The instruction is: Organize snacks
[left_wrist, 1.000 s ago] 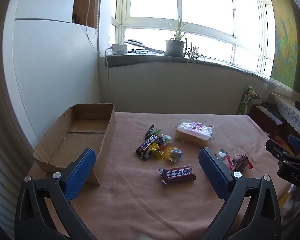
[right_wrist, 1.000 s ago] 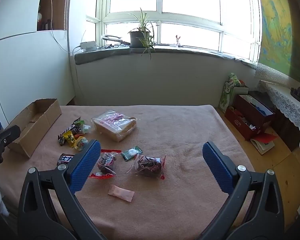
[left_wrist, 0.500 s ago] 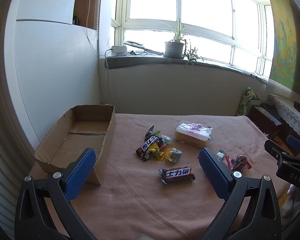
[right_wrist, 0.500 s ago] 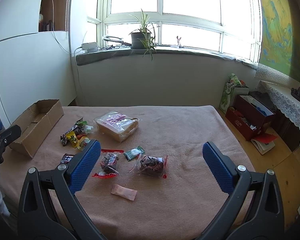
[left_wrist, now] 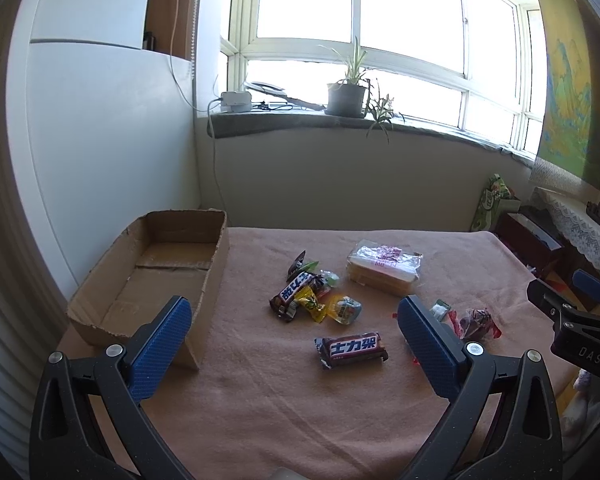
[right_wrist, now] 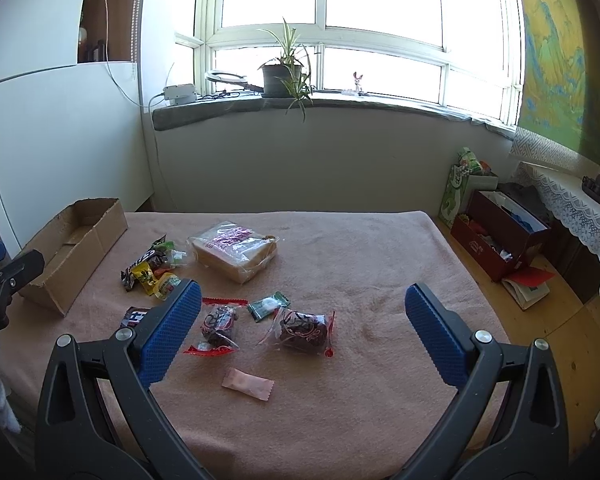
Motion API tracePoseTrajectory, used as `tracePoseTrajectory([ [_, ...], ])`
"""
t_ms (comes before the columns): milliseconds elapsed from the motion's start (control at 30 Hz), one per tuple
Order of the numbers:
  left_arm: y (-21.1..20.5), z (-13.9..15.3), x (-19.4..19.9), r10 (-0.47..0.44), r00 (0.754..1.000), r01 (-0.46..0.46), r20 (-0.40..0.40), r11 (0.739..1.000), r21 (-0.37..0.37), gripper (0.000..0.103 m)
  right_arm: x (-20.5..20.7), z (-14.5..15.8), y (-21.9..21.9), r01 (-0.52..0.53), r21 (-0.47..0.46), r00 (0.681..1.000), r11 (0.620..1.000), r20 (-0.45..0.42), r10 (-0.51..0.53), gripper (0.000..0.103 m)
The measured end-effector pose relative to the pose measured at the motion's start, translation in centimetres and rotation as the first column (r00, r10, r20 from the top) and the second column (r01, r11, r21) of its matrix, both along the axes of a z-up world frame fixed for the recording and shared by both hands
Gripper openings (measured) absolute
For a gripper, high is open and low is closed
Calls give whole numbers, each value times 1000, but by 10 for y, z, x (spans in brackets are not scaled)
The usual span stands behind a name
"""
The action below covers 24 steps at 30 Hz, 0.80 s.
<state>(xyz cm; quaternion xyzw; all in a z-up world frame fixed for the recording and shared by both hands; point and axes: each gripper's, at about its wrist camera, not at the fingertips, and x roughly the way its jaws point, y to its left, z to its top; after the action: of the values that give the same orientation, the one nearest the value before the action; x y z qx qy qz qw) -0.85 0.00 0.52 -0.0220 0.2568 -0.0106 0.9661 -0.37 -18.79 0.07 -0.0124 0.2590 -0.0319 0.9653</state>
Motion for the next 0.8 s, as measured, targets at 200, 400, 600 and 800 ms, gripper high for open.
tracePoseTrajectory([
  [200, 0, 0, -1, 0, 1000, 0, 1, 1000, 1, 102, 0, -1, -1, -2, 2, 1000, 1000, -2, 2, 103],
  [400, -1, 0, -2, -3, 1000, 3, 1, 1000, 2, 102, -2, -4, 1, -8, 2, 1000, 1000, -6, 8, 103],
  [600, -2, 0, -4, -6, 1000, 6, 1, 1000, 3, 102, -3, -4, 2, -11, 2, 1000, 1000, -7, 11, 103],
  [800, -4, -2, -3, -11, 1000, 11, -1, 1000, 3, 102, -3, -5, 2, -10, 2, 1000, 1000, -7, 10, 103],
])
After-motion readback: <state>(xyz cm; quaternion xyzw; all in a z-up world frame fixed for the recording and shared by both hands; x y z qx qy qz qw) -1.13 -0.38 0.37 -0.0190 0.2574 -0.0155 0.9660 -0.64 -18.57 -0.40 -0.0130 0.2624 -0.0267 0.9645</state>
